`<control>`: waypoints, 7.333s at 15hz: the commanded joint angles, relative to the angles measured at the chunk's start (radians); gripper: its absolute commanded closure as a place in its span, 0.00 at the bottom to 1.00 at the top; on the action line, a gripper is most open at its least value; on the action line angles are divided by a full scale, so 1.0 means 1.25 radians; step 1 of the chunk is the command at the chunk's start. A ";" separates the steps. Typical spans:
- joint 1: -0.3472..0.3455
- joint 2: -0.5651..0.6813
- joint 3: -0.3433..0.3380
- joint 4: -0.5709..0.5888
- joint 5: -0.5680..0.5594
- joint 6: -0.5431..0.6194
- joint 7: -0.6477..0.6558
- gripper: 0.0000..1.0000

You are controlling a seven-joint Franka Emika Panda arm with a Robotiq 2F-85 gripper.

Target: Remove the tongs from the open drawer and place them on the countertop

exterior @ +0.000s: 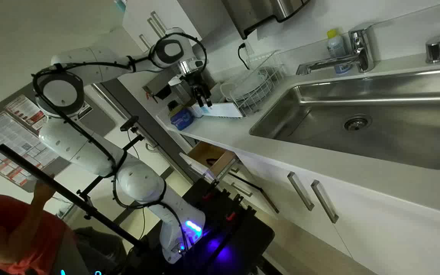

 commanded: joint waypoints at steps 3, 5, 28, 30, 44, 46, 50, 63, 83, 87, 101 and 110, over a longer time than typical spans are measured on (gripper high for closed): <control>0.005 0.000 -0.005 0.001 -0.001 -0.001 0.001 0.00; 0.005 0.000 -0.005 0.001 -0.001 -0.001 0.001 0.00; 0.082 -0.023 0.082 -0.058 0.065 0.184 0.151 0.00; 0.089 -0.026 0.089 -0.064 0.065 0.185 0.154 0.00; 0.147 -0.014 0.176 -0.261 0.090 0.480 0.292 0.00; 0.160 0.014 0.187 -0.311 0.109 0.571 0.303 0.00; 0.206 0.093 0.189 -0.369 0.225 0.723 0.228 0.00; 0.247 0.182 0.218 -0.332 0.121 0.731 0.347 0.00; 0.394 0.455 0.140 -0.155 -0.124 0.813 0.544 0.00; 0.371 0.514 0.138 -0.144 -0.088 0.867 0.473 0.00; 0.467 0.629 0.091 -0.108 0.011 0.947 0.406 0.00; 0.555 0.654 0.016 -0.066 0.014 0.942 0.400 0.00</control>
